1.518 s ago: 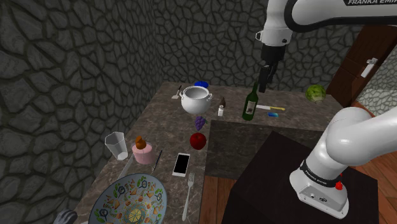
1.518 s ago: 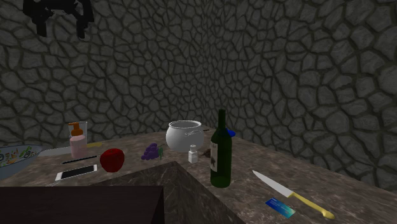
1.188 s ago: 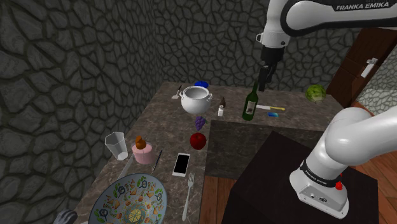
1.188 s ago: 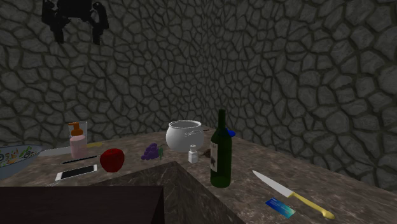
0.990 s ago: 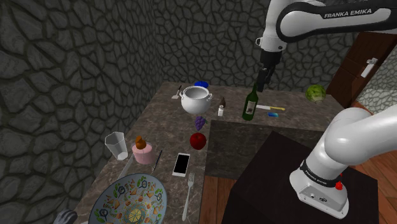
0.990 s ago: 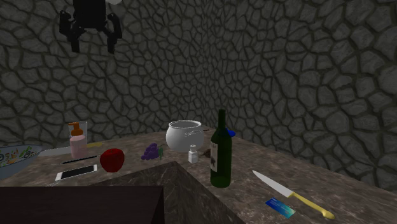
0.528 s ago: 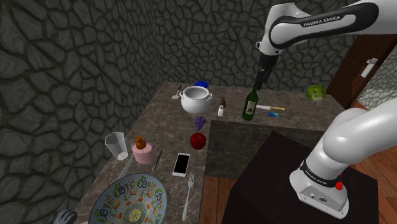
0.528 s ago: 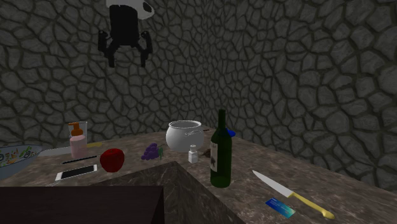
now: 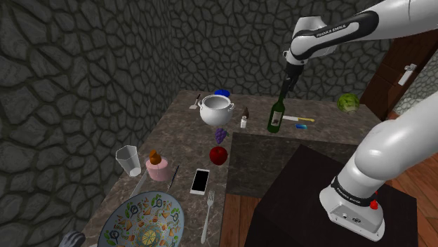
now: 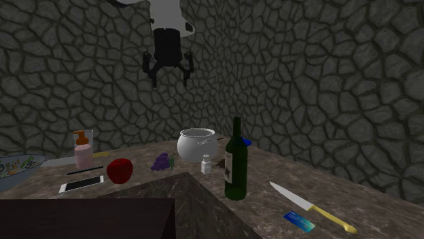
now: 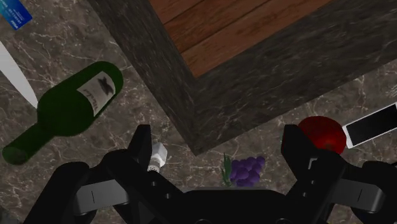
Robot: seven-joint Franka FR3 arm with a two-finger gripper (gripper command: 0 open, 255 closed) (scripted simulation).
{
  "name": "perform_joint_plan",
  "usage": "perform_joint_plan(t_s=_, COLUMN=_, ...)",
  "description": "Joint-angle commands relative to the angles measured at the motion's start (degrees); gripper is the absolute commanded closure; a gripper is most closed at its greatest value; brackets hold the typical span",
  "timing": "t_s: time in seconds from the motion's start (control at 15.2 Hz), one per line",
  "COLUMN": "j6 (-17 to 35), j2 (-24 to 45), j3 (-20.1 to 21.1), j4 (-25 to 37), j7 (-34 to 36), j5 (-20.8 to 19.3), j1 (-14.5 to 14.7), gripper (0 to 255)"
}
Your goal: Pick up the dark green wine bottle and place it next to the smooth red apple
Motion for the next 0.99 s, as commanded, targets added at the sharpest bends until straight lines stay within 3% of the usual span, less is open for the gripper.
perform_joint_plan(t_s=0.0, j6=3.02, j2=3.79, j3=-2.01, j4=1.42, j7=-2.52, j5=0.71, j1=-0.4, gripper=0)
perform_joint_plan(t_s=0.53, j6=10.32, j2=19.81, j3=-7.87, j4=11.19, j7=-14.0, j5=8.92, j1=-2.19, gripper=0)
perform_joint_plan(t_s=0.92, j6=12.3, j2=32.76, j3=-8.66, j4=21.62, j7=-23.16, j5=18.2, j1=-6.45, gripper=0)
